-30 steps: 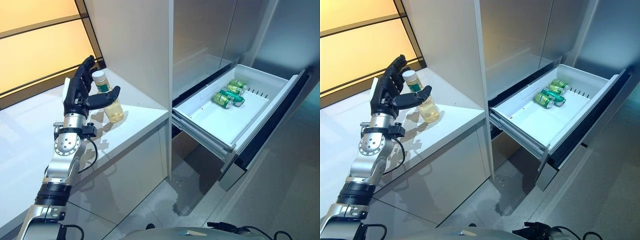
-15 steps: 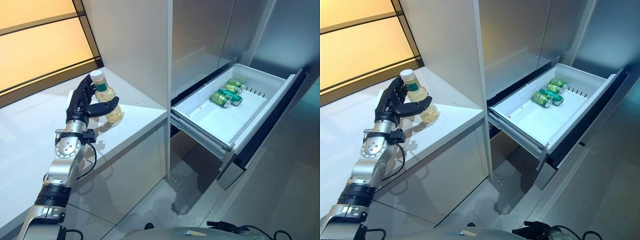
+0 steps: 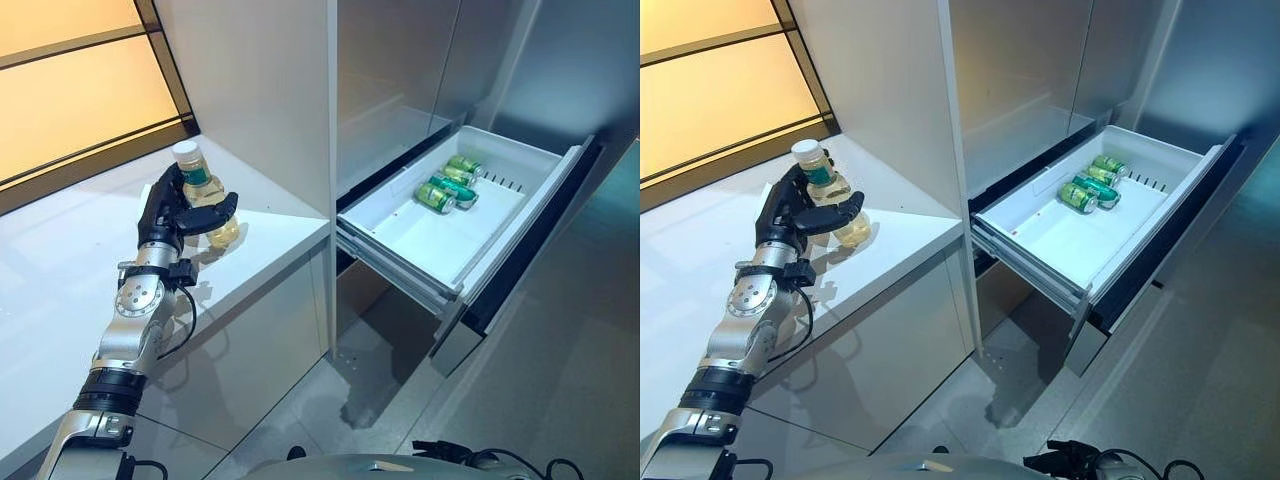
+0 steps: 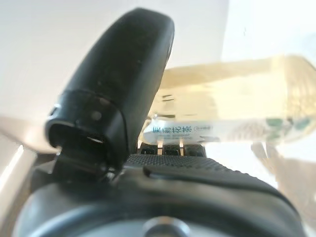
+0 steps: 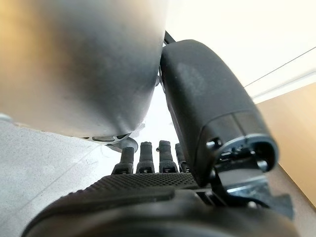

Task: Put drinks into fridge and close the fridge

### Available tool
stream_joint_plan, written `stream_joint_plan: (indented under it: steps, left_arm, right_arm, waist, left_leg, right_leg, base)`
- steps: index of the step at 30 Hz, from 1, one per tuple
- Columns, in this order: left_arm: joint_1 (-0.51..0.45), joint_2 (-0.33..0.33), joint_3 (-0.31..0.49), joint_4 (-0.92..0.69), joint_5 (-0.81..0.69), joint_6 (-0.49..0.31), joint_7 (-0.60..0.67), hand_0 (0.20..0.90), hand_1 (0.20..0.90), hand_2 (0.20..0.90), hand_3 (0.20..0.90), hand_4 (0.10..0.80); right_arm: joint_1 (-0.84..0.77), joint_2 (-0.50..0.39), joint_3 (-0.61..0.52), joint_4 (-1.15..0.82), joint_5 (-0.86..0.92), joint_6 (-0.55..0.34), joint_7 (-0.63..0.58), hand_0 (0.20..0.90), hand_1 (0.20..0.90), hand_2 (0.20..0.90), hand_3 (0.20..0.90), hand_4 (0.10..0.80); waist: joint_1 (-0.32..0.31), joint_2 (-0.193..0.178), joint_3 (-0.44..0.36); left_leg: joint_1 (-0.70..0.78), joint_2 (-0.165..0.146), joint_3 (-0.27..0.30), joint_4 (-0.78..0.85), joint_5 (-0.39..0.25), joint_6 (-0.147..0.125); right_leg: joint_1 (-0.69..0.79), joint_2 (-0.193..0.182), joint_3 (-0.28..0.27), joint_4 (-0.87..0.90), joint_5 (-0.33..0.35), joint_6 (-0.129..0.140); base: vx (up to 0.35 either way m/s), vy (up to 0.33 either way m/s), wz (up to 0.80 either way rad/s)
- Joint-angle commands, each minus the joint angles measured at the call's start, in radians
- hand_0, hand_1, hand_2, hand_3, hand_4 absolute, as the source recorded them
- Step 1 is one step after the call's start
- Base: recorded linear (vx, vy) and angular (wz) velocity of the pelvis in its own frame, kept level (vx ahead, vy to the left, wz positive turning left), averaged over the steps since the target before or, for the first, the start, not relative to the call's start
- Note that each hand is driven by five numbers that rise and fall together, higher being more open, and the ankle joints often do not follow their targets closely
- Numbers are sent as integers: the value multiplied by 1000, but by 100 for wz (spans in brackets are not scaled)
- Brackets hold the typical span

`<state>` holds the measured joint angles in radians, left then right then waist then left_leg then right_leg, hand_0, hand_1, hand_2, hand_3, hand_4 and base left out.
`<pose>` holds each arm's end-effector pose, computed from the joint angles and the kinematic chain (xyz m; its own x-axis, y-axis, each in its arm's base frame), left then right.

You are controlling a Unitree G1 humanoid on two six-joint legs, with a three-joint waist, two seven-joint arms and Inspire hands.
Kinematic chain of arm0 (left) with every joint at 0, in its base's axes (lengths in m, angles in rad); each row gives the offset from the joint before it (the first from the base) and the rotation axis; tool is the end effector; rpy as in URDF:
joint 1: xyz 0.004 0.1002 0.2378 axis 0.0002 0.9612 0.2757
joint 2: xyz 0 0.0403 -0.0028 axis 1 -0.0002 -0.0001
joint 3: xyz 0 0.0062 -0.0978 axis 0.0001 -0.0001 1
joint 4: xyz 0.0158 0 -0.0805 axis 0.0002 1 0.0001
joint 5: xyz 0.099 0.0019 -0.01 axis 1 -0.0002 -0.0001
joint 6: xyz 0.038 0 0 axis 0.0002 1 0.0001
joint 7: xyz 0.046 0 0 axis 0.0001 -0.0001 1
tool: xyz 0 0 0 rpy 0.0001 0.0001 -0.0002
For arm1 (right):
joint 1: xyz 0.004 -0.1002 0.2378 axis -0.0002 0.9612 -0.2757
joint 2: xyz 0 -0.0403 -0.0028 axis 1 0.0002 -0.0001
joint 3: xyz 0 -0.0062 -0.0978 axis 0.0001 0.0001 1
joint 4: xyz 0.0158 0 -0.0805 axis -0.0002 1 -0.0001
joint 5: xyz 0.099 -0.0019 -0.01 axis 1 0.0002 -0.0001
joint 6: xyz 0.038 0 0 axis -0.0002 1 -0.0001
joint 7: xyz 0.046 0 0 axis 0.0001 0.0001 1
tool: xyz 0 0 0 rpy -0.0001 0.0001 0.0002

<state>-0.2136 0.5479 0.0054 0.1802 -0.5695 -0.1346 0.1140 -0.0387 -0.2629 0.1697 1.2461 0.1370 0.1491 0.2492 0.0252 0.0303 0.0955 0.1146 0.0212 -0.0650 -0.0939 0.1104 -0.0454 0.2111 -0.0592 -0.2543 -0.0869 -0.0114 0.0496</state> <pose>0.2405 0.2508 0.1018 0.9707 0.1557 0.1829 -0.1490 0.9876 -0.0498 0.0758 -0.2299 -0.1076 0.1911 0.0410 -0.9807 -0.0922 0.9955 0.0236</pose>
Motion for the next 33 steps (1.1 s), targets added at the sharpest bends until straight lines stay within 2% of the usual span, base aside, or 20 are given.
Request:
stream_joint_plan:
  steps: [1, 6, 10, 12, 14, 17, 19, 20, 22, 26, 30, 33]
  left_arm:
    - [-138, -14, 28, -78, -64, -119, -53, 300, 300, 300, 200, 100]
    - [-153, -14, 5, -113, -5, -105, -50, 300, 300, 300, 200, 100]
    - [-165, 3, -4, -121, -11, -99, -55, 300, 300, 300, 200, 100]
    - [-170, 10, -6, -125, -28, -102, -67, 300, 300, 300, 200, 100]
    - [-177, 13, -5, -144, -58, -113, -93, 300, 300, 300, 200, 100]
    - [-183, 9, -14, -192, -93, -128, -136, 300, 300, 300, 200, 100]
    - [-189, -2, -26, -218, -103, -144, -176, 300, 300, 300, 200, 100]
    - [-189, -4, -28, -222, -103, -145, -179, 300, 300, 300, 200, 100]
    - [-195, -19, -58, -260, -120, -164, -251, 300, 300, 300, 200, 100]
    - [-193, -37, -108, -301, -151, -185, -348, 300, 300, 300, 200, 100]
    - [-154, -69, -151, -337, -178, -205, -453, 300, 300, 300, 200, 100]
    - [-141, -80, -168, -354, -189, -201, -490, 300, 300, 300, 200, 100]
  right_arm:
    - [3, -21, 27, 12, -21, 12, 12, 900, 900, 900, 900, 800]
    - [-3, -19, 35, 4, -9, -2, 7, 900, 900, 900, 900, 800]
    - [-5, -18, 41, -12, 19, -24, 9, 900, 900, 900, 900, 800]
    - [-6, -18, 43, -23, 34, -43, 15, 900, 900, 900, 900, 800]
    - [-8, -19, 57, -62, 27, -106, 27, 900, 900, 900, 900, 800]
    - [-6, -26, 97, -204, -28, -176, 32, 900, 900, 900, 900, 800]
    - [-4, -35, 126, -337, -30, -185, 47, 900, 900, 900, 900, 800]
    - [-3, -36, 130, -368, -23, -165, 46, 900, 900, 900, 900, 800]
    - [17, -37, 154, -632, 55, -101, 80, 900, 900, 900, 900, 800]
    - [27, -46, 151, -881, 140, -94, 142, 900, 900, 900, 900, 800]
    - [-15, -100, 100, -1106, 239, -68, 216, 900, 900, 900, 900, 800]
    - [-42, -123, 81, -1194, 273, -76, 231, 900, 900, 900, 900, 800]
  waist:
    - [-4, 9, 6]
    - [-7, 9, 7]
    - [-11, 9, 6]
    - [-13, 8, 6]
    - [-17, 7, 6]
    - [-22, 4, 9]
    - [-28, 1, 11]
    - [-29, 0, 11]
    - [-42, -7, 15]
    - [-57, -15, 18]
    - [-65, -21, 19]
    - [-67, -22, 20]
  left_leg:
    - [65, -64, 100, 16, -165, 57]
    - [67, -68, 93, 17, -167, 62]
    - [69, -69, 95, 16, -170, 64]
    - [71, -70, 98, 17, -171, 65]
    - [74, -69, 102, 15, -171, 65]
    - [75, -68, 106, 15, -171, 66]
    - [74, -66, 107, 15, -170, 65]
    - [74, -66, 107, 15, -170, 65]
    - [72, -67, 107, 14, -166, 64]
    - [73, -68, 111, 13, -164, 64]
    - [76, -68, 120, 11, -164, 67]
    - [76, -68, 125, 11, -164, 71]
  right_leg:
    - [-57, 61, 65, 163, -143, -9]
    - [-59, 63, 76, 164, -139, -7]
    - [-60, 64, 82, 161, -137, -5]
    - [-58, 64, 84, 159, -135, -4]
    - [-57, 65, 87, 156, -132, -3]
    - [-56, 65, 87, 154, -129, -3]
    - [-58, 65, 88, 154, -128, -3]
    - [-58, 65, 88, 154, -127, -3]
    - [-61, 66, 86, 152, -123, -5]
    - [-61, 65, 87, 148, -117, -2]
    - [-63, 65, 97, 141, -108, 3]
    - [-65, 65, 103, 137, -103, 4]
  base:
    - [-1, 6, -5]
    - [-10, -2, -10]
    - [-20, -10, -9]
    - [-15, -9, -9]
    - [-21, -11, -11]
    - [-15, -9, -4]
    - [0, 0, 0]
    - [-39, -20, -2]
    - [-43, -23, -2]
    - [-29, -17, -2]
    - [-14, -5, -4]
    - [-9, -2, -15]
